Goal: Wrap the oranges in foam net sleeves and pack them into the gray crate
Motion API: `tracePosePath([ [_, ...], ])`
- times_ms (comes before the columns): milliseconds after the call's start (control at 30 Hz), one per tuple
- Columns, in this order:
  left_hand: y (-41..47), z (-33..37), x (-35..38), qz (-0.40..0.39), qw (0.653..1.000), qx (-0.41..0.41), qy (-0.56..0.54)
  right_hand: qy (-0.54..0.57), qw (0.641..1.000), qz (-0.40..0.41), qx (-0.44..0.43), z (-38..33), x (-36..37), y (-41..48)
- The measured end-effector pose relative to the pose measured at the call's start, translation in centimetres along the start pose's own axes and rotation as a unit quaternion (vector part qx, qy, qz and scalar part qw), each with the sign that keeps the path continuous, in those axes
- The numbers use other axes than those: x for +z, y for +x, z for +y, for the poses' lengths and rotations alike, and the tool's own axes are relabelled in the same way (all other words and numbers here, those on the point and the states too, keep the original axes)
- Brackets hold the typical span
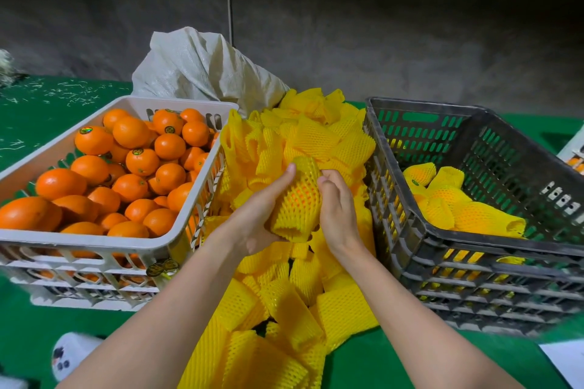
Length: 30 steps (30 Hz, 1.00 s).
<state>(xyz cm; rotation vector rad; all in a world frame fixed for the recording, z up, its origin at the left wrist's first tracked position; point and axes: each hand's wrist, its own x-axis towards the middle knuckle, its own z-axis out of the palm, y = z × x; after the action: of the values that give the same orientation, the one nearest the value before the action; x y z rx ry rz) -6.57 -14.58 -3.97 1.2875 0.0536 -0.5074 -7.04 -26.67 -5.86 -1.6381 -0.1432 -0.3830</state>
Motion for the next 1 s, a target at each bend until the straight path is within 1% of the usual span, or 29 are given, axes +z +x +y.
tracePosePath([
  [100, -0.3, 0.2, 0.6, 0.012, 0.999, 0.018, 0.039, 0.006, 1.000, -0.008, -0.015, 0.4, -0.4, 0.0],
  [167, -0.2, 0.0, 0.9, 0.054, 0.996, 0.036, 0.054, 0.017, 1.000, -0.008, -0.017, 0.6, -0.6, 0.0],
  [267, 0.3, 0.0, 0.8, 0.104, 0.993, 0.052, -0.004, 0.014, 0.998, -0.033, -0.048, 0.6, -1.0, -0.5],
  [367, 0.4, 0.1, 1.4, 0.096, 0.990, 0.099, -0.037, -0.019, 0.991, -0.105, -0.081, -0.3, -1.1, -1.0],
  [400, 0.3, 0.2, 1.8, 0.095, 0.988, 0.114, -0.038, -0.037, 0.989, -0.110, -0.092, -0.7, -1.0, -1.0],
  [467, 0.4, 0.3, 2.8, 0.093, 0.986, 0.134, -0.045, -0.052, 0.989, -0.088, -0.105, -1.7, -1.3, -0.6],
  [567, 1.2, 0.8, 5.2, 0.100, 0.982, 0.154, -0.048, -0.048, 0.993, -0.041, -0.101, -3.1, -3.0, 0.8],
  [633, 1.8, 1.4, 7.1, 0.109, 0.981, 0.161, -0.024, -0.038, 0.993, -0.011, -0.110, -3.9, -4.9, 1.9],
  [700, 2.5, 1.8, 9.2, 0.099, 0.978, 0.183, 0.027, -0.049, 0.989, 0.029, -0.138, -4.5, -7.3, 3.0],
  [733, 2.9, 1.7, 10.3, 0.095, 0.969, 0.216, 0.076, -0.061, 0.985, 0.053, -0.149, -4.6, -8.6, 3.6],
  [800, 3.9, 1.1, 12.1, 0.087, 0.932, 0.301, 0.179, -0.079, 0.979, 0.110, -0.152, -4.5, -11.9, 5.3],
  [867, 5.6, 0.6, 13.9, 0.075, 0.890, 0.357, 0.275, -0.105, 0.975, 0.159, -0.116, -4.0, -15.5, 7.3],
  [900, 6.7, 0.4, 14.7, 0.065, 0.863, 0.373, 0.335, -0.138, 0.972, 0.168, -0.087, -3.6, -17.3, 8.6],
  [933, 7.9, 0.2, 15.8, 0.050, 0.836, 0.378, 0.395, -0.193, 0.966, 0.162, -0.056, -3.0, -19.1, 9.9],
  [967, 8.9, 0.2, 16.8, 0.030, 0.811, 0.372, 0.450, -0.269, 0.953, 0.138, -0.025, -2.1, -20.8, 11.2],
  [1000, 9.9, 0.0, 17.7, 0.007, 0.788, 0.357, 0.501, -0.350, 0.932, 0.097, 0.004, -1.1, -22.1, 12.5],
])
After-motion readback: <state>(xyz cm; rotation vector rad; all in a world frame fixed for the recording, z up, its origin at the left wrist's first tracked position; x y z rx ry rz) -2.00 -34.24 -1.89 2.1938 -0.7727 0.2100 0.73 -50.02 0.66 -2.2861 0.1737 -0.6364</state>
